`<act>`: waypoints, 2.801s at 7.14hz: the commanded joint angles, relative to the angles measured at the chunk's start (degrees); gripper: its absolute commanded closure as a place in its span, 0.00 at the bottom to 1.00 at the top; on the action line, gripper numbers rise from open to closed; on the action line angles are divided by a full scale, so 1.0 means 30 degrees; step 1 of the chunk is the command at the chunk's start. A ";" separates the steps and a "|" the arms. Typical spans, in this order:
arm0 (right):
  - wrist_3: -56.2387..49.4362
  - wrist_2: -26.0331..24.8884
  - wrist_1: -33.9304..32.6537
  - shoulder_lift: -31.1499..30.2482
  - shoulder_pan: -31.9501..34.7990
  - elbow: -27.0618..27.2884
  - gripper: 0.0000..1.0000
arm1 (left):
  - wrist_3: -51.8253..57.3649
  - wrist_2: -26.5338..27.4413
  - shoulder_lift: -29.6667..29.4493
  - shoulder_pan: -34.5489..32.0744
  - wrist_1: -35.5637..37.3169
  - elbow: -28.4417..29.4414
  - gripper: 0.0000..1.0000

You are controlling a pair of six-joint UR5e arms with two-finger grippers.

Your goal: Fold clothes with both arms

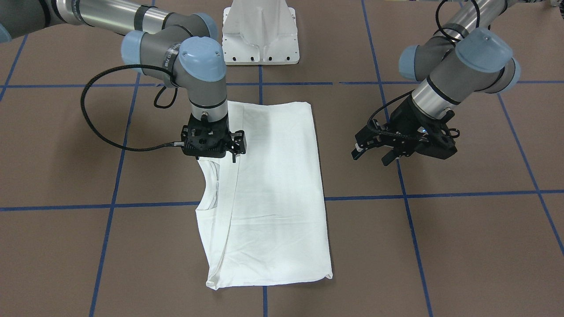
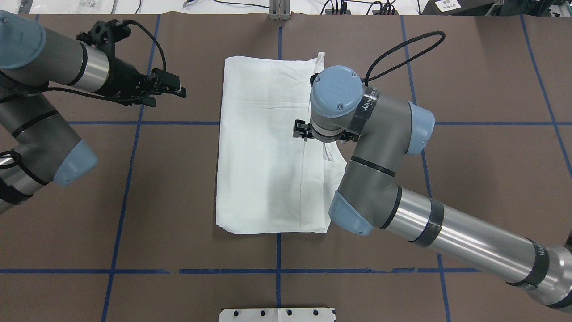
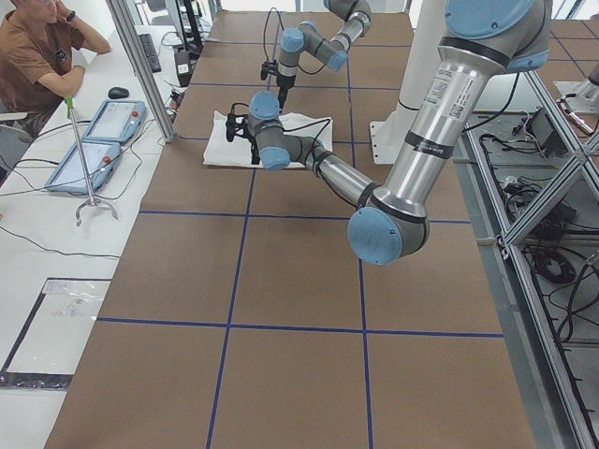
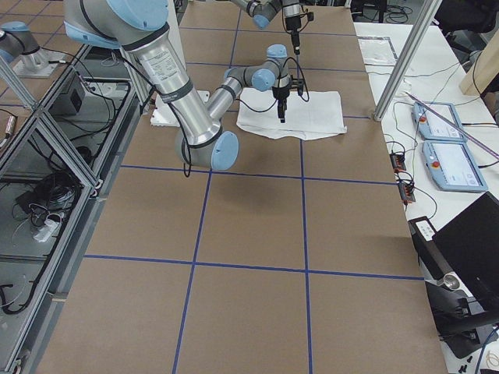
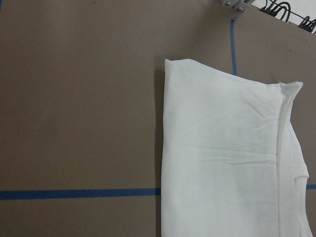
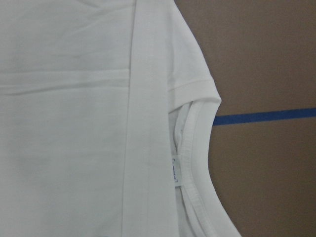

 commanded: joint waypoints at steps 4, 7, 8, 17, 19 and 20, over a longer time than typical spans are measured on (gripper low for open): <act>-0.0554 -0.0178 -0.2060 0.0440 -0.2263 -0.0652 0.00 | 0.0031 -0.0022 0.0309 0.0020 0.0019 -0.0011 0.00; -0.1141 -0.0822 -0.2060 0.0588 -0.2440 -0.1034 0.00 | 0.0031 0.0037 0.0309 0.0078 -0.0010 0.0018 0.00; -0.1257 -0.0823 -0.2089 0.0558 -0.2440 -0.1092 0.00 | 0.0031 0.0066 0.0309 0.0107 -0.0010 0.0019 0.00; -0.2456 -0.0911 -0.3609 -0.0640 -0.1826 -0.0131 0.00 | 0.0031 0.0154 0.0104 0.0225 -0.0186 0.0516 0.00; -0.3425 -0.0911 -0.3935 -0.2625 -0.1534 0.2119 0.00 | 0.0002 0.0154 0.0045 0.0312 -0.0186 0.0605 0.00; -0.3775 -0.0911 -0.3935 -0.3128 -0.1387 0.2478 0.00 | -0.0027 0.0154 -0.0013 0.0313 -0.0186 0.0605 0.00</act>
